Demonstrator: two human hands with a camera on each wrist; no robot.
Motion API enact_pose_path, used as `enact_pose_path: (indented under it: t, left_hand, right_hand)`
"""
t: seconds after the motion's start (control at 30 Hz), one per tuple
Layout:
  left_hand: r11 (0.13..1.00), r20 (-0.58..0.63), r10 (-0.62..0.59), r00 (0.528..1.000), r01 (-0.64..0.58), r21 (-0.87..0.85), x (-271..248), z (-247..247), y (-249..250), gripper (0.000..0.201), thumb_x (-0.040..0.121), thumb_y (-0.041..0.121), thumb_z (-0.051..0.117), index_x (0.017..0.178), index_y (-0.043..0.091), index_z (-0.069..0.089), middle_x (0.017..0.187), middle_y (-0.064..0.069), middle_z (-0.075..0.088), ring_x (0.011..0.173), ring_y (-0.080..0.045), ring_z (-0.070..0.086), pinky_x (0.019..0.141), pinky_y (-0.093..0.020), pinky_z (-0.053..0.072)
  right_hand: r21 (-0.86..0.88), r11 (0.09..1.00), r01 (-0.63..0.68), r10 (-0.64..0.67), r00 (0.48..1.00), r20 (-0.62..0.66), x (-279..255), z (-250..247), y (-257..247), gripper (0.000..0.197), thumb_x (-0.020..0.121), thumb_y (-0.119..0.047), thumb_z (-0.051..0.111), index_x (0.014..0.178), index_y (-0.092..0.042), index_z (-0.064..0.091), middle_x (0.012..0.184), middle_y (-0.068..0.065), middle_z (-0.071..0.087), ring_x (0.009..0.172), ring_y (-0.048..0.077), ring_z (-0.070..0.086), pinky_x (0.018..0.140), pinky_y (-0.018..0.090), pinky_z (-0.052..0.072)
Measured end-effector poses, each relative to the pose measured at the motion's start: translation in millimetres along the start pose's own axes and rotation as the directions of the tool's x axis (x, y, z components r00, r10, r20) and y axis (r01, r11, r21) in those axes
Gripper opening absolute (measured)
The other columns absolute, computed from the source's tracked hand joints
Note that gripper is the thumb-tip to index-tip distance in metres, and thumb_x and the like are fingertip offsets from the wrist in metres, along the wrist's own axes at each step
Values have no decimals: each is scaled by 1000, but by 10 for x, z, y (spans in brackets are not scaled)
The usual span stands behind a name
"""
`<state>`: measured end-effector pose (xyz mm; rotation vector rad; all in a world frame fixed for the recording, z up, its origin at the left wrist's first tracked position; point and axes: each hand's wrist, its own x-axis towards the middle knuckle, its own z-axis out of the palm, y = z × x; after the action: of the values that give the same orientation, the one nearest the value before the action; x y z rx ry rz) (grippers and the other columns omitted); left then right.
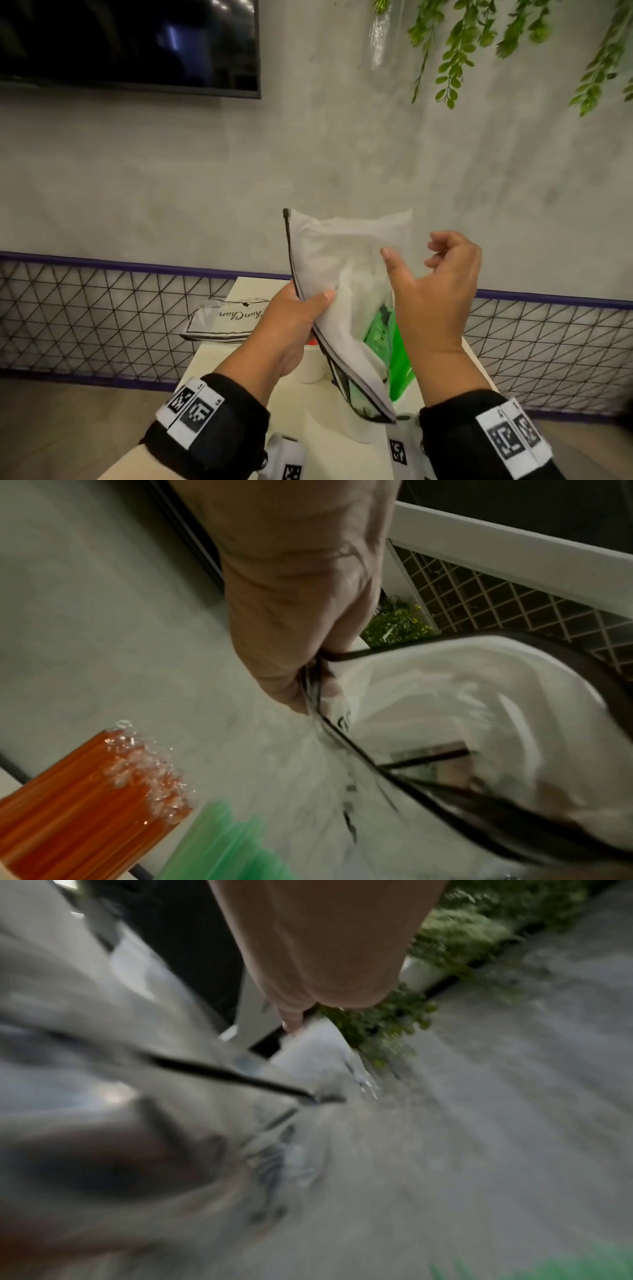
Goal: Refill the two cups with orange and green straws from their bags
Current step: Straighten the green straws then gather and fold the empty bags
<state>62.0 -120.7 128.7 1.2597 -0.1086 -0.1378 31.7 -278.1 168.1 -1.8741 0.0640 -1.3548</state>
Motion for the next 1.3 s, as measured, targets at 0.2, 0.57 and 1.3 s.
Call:
enact_pose_path:
  t: [0.2, 0.57, 1.3]
  left_hand:
    - [974, 82, 69, 994, -49, -222, -56, 139, 96, 45, 82, 21, 67, 125, 10, 59, 114, -16, 70, 106, -33, 66, 88, -47, 55]
    - [951, -12, 146, 989, -143, -275, 165, 172, 85, 23, 91, 0, 59, 112, 6, 62, 108, -15, 72, 103, -32, 68, 87, -41, 57]
    - [978, 285, 10, 958, 50, -204, 345, -179, 49, 31, 80, -7, 57, 110, -1, 63, 105, -16, 71, 91, -24, 70, 79, -33, 59]
  right_hand:
    - [23, 907, -421, 348, 777, 525, -257, 45, -83, 12, 87, -37, 67, 93, -28, 62, 81, -10, 67, 73, 7, 64, 56, 15, 45]
    - [398, 670, -626, 519, 779, 352, 26, -76, 84, 18, 79, -20, 79, 66, -21, 66, 66, 2, 63, 64, 18, 56, 71, 40, 54]
    - [402, 505, -764, 313, 596, 740, 68, 82, 269, 23, 94, 9, 47, 87, -5, 63, 71, -2, 73, 67, 7, 69, 70, 27, 56]
